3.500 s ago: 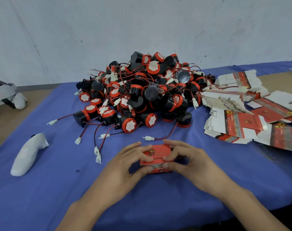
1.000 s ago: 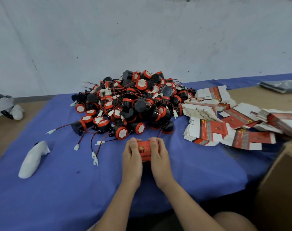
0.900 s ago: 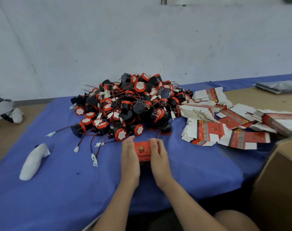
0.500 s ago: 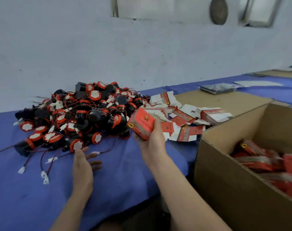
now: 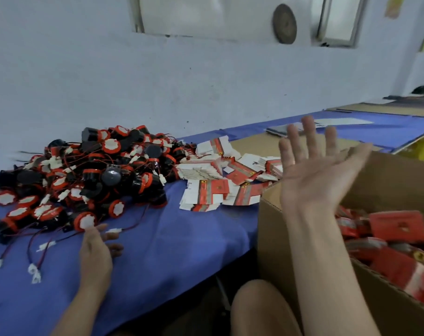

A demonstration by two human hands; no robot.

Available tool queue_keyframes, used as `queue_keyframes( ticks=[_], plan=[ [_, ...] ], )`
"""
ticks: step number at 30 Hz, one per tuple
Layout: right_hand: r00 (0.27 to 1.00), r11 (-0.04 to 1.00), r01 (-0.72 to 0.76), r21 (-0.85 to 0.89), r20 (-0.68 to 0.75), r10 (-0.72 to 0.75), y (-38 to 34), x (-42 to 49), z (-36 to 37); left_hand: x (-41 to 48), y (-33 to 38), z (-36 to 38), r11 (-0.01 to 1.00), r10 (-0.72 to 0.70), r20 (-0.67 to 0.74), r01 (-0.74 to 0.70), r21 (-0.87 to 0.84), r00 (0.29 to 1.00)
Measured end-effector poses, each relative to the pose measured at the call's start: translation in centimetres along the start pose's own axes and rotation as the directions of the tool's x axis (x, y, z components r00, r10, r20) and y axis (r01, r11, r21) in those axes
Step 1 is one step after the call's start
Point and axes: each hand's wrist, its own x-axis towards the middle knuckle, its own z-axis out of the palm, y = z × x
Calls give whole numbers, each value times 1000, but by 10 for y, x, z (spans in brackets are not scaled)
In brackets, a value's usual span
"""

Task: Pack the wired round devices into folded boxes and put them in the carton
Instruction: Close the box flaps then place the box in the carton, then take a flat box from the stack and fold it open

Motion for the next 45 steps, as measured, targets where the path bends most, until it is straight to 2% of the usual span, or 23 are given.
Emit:
queue_keyframes(
  ticks=[4,7,10,13,16,20,22,23,24,25,27,29,30,32,38,40,41,42,45],
  plan=[
    [980,939,-194,-285,-19,197,55,-12,1,-6,4,2,1000,0,-2,0,0,1000],
    [928,784,-299,-544,24,371,112,-25,-7,-8,6,2,1000,-7,-8,7,17,1000],
    [834,521,-198,-830,137,535,169,-38,-31,-10,5,0,999,12,-5,-11,53,1000],
    [701,261,-15,-965,176,692,215,-50,-62,-11,6,-2,995,24,3,-24,95,1000],
    [662,50,173,-984,154,733,241,-49,-89,-10,4,-2,990,27,4,-27,137,1000],
    [666,-83,426,-901,250,703,263,-40,-103,-4,0,-2,987,18,-12,-16,157,1000],
    [697,-82,529,-845,377,610,268,-31,-98,-3,-2,-1,983,20,-18,-16,185,1000],
    [724,-114,574,-811,438,533,268,-25,-95,-3,-2,-1,981,22,-13,-19,194,1000],
    [747,-196,606,-771,468,472,267,-17,-94,-2,-3,0,980,22,-6,-21,198,1000],
    [770,-312,611,-728,454,448,266,-8,-95,-2,-3,0,978,22,1,-22,205,1000],
    [822,-539,544,-643,277,498,260,11,-102,-1,-3,2,976,26,8,-27,216,1000],
    [836,-642,457,-616,52,546,254,24,-110,-1,-4,4,978,19,5,-20,210,1000],
    [828,-656,438,-615,-9,561,251,27,-114,-1,-4,4,978,17,0,-16,210,1000],
    [803,-659,482,-577,-10,596,246,28,-119,-2,-3,6,976,22,-8,-20,216,1000],
    [783,-616,574,-540,140,606,230,16,-118,-9,1,7,972,30,3,-30,231,1000],
    [779,-555,593,-583,241,579,226,13,-114,-9,4,7,969,20,13,-23,248,1000],
    [774,-483,602,-636,317,547,224,12,-110,-7,9,8,966,20,29,-27,257,999],
    [769,-366,604,-707,397,502,223,12,-105,-4,16,9,964,30,56,-44,261,998],
    [780,145,490,-859,507,367,221,4,-84,15,37,12,954,137,127,-165,250,982]
  ],
)
